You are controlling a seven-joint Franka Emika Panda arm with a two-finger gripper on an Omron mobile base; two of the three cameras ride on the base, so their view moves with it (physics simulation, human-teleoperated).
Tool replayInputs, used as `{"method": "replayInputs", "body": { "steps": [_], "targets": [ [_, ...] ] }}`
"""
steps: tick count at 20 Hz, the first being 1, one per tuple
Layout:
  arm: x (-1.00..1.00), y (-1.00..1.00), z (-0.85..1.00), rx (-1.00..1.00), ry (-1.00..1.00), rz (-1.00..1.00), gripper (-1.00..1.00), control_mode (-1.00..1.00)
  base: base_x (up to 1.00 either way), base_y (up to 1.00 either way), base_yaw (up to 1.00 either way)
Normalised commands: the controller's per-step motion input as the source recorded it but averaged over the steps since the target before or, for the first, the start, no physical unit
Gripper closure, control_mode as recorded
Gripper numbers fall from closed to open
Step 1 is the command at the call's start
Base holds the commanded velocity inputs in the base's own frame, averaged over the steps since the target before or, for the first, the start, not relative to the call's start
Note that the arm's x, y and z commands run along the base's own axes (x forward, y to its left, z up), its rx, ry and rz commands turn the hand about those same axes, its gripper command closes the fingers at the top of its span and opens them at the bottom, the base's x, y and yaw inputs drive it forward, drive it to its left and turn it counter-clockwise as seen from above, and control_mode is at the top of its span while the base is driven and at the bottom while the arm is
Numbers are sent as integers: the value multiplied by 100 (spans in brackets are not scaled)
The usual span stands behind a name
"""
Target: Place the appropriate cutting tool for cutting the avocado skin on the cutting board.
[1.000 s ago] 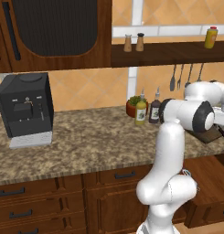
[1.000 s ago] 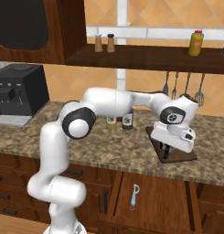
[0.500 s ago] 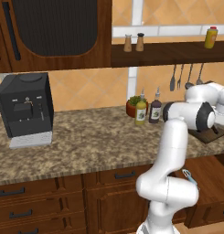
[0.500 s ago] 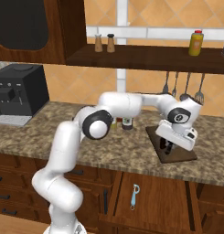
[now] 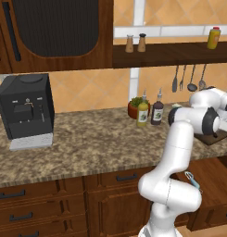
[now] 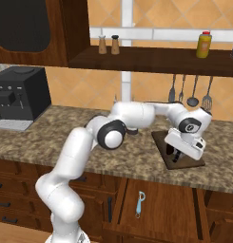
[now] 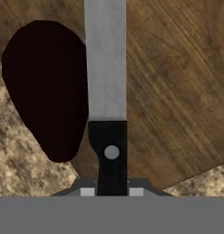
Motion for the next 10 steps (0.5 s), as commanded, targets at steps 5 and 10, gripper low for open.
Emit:
{"method": "replayInputs", "body": {
  "steps": [5, 10],
  "targets": [
    [19, 0, -13, 0, 0, -3, 100, -100, 0, 0, 0],
    [4, 0, -17, 0, 0, -1, 100, -100, 0, 0, 0]
  ]
}}
